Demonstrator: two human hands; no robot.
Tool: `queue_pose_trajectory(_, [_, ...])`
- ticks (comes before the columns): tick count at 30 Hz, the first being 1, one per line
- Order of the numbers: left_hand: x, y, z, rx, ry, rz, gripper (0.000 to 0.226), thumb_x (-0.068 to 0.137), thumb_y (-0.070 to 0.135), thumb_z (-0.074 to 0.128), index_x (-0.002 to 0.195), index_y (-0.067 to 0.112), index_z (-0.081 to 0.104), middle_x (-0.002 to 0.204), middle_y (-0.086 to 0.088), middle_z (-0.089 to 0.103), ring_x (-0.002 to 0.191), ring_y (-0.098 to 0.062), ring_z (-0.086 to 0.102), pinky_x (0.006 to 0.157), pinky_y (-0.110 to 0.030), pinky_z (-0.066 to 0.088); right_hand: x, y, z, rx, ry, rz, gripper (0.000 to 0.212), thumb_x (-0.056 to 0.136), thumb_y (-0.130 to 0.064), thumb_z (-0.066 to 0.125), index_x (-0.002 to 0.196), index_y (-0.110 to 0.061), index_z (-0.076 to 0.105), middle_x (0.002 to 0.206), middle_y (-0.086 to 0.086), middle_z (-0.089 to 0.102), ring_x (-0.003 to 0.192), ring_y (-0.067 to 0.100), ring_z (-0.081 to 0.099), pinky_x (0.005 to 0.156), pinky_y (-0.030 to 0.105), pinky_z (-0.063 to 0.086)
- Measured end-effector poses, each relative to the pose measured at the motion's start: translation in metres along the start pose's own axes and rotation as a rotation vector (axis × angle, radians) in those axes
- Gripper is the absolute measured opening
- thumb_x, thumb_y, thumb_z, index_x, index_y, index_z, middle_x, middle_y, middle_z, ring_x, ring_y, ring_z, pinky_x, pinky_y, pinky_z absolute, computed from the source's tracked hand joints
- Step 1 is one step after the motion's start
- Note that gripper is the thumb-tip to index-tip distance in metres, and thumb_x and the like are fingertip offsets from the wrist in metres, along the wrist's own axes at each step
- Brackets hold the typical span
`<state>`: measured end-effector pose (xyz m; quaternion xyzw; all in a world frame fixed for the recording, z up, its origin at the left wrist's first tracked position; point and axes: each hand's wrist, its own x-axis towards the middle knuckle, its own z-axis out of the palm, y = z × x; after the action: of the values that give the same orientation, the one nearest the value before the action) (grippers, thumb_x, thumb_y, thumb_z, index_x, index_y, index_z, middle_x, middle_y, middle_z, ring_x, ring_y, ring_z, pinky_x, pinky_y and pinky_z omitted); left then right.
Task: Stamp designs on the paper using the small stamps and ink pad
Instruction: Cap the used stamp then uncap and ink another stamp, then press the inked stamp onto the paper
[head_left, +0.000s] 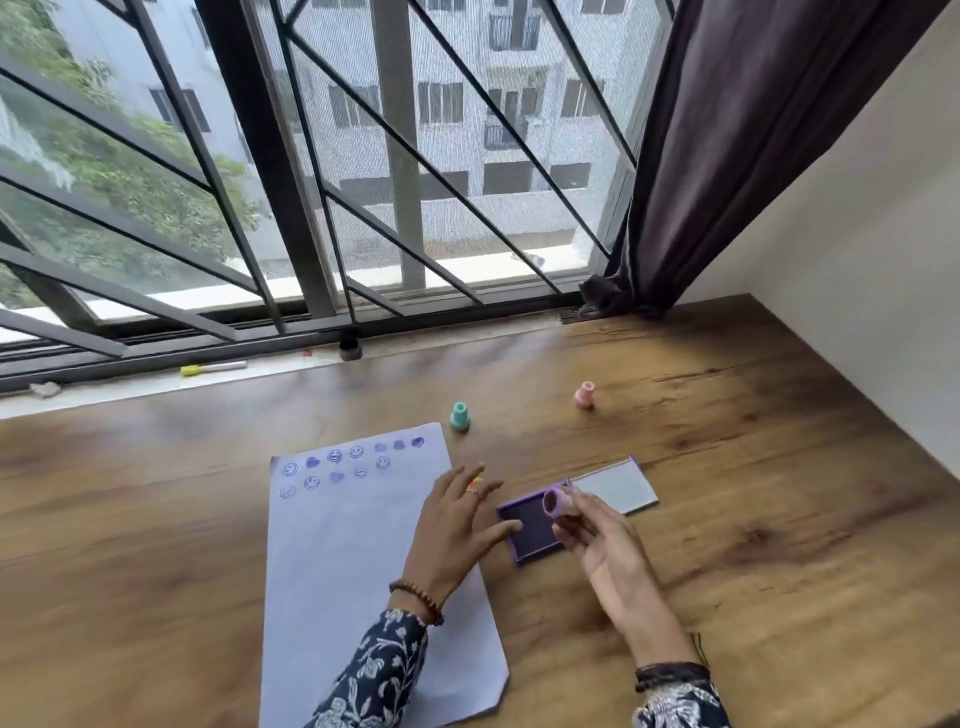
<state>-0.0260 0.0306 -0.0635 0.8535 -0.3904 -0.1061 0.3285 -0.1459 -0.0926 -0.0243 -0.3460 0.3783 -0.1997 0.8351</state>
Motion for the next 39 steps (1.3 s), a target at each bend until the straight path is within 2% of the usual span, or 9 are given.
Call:
queue_pose_trajectory(4, [-0.013, -0.002, 0.011, 0.132, -0.067, 0.022, 0.08, 0.066, 0.066, 0.063, 0.134, 0.03, 0.04, 0.153, 0.004, 0.023, 0.142, -0.018, 0.01, 0.116, -0.029, 0.008, 0.003, -0.012, -0.003, -0.546, -0.004, -0.087, 0.009, 0.079, -0.005, 0.066, 0.075, -0.013, 0.067, 0.078, 0.011, 0.067, 0.069, 0.016, 0.064, 0.058, 0.019, 0.054])
queue_pose_trajectory(8, [-0.015, -0.004, 0.014, 0.143, -0.068, 0.036, 0.077, 0.068, 0.063, 0.063, 0.134, 0.032, 0.039, 0.152, 0.005, 0.025, 0.143, -0.016, 0.007, 0.114, -0.026, 0.003, -0.004, -0.04, 0.015, -1.314, 0.063, -0.291, 0.009, 0.07, -0.014, 0.071, 0.079, -0.014, 0.073, 0.075, 0.009, 0.07, 0.08, 0.023, 0.065, 0.07, 0.029, 0.048])
queue_pose_trajectory(12, [-0.015, -0.004, 0.014, 0.133, -0.055, 0.036, 0.074, 0.069, 0.06, 0.064, 0.133, 0.031, 0.04, 0.152, 0.004, 0.026, 0.143, -0.018, 0.008, 0.115, -0.029, 0.004, -0.022, -0.06, 0.046, -1.606, -0.004, -0.47, 0.013, 0.076, -0.013, 0.06, 0.08, -0.007, 0.071, 0.088, 0.02, 0.068, 0.085, 0.036, 0.062, 0.072, 0.04, 0.052])
queue_pose_trajectory(16, [-0.014, -0.004, 0.014, 0.14, -0.05, 0.04, 0.073, 0.07, 0.058, 0.065, 0.133, 0.03, 0.042, 0.152, 0.002, 0.027, 0.143, -0.019, 0.008, 0.116, -0.032, 0.006, -0.018, -0.05, 0.053, -1.689, 0.003, -0.61, 0.018, 0.083, -0.012, 0.052, 0.081, -0.007, 0.07, 0.083, 0.016, 0.067, 0.081, 0.033, 0.062, 0.068, 0.036, 0.05])
queue_pose_trajectory(20, [-0.014, -0.003, 0.015, 0.153, -0.07, 0.048, 0.073, 0.071, 0.056, 0.065, 0.134, 0.028, 0.041, 0.152, 0.0, 0.026, 0.144, -0.018, 0.007, 0.116, -0.031, 0.005, 0.001, -0.012, 0.032, -1.841, -0.058, -0.383, 0.023, 0.087, -0.007, 0.046, 0.094, -0.004, 0.067, 0.1, 0.018, 0.065, 0.097, 0.033, 0.06, 0.08, 0.035, 0.046])
queue_pose_trajectory(27, [-0.016, -0.002, 0.011, 0.169, -0.104, 0.043, 0.076, 0.073, 0.06, 0.061, 0.137, 0.029, 0.035, 0.156, 0.001, 0.013, 0.144, -0.017, 0.001, 0.116, -0.029, 0.0, 0.019, -0.011, 0.026, -1.878, -0.06, -0.384, 0.019, 0.08, -0.006, 0.052, 0.084, -0.006, 0.071, 0.092, 0.02, 0.068, 0.091, 0.035, 0.063, 0.074, 0.035, 0.052])
queue_pose_trajectory(31, [-0.023, -0.025, -0.009, 0.142, 0.063, -0.047, 0.079, 0.074, 0.06, 0.06, 0.139, 0.025, 0.033, 0.155, -0.003, 0.018, 0.145, -0.022, 0.007, 0.117, -0.033, 0.005, 0.02, -0.013, 0.046, -1.821, -0.057, -0.369, 0.013, 0.078, -0.011, 0.056, 0.078, -0.002, 0.065, 0.087, 0.02, 0.067, 0.084, 0.035, 0.063, 0.063, 0.031, 0.044])
queue_pose_trajectory(35, [-0.024, -0.06, -0.044, 0.279, 0.282, -0.186, 0.083, 0.072, 0.056, 0.065, 0.137, 0.012, 0.037, 0.151, -0.013, 0.029, 0.143, -0.03, 0.019, 0.117, -0.045, 0.014, 0.024, 0.006, 0.092, -1.457, -0.151, -0.382, 0.017, 0.071, -0.017, 0.064, 0.073, 0.0, 0.064, 0.075, 0.023, 0.066, 0.067, 0.029, 0.059, 0.057, 0.032, 0.038])
queue_pose_trajectory(39, [-0.029, -0.086, -0.056, 0.3, 0.137, -0.37, 0.118, 0.055, 0.09, 0.021, 0.145, 0.015, 0.011, 0.158, -0.007, 0.006, 0.146, -0.022, -0.002, 0.118, -0.042, -0.002, 0.029, 0.041, 0.13, -1.351, -0.229, -0.44, 0.016, 0.073, -0.011, 0.059, 0.059, -0.014, 0.052, 0.067, 0.017, 0.048, 0.065, 0.029, 0.044, 0.052, 0.027, 0.03])
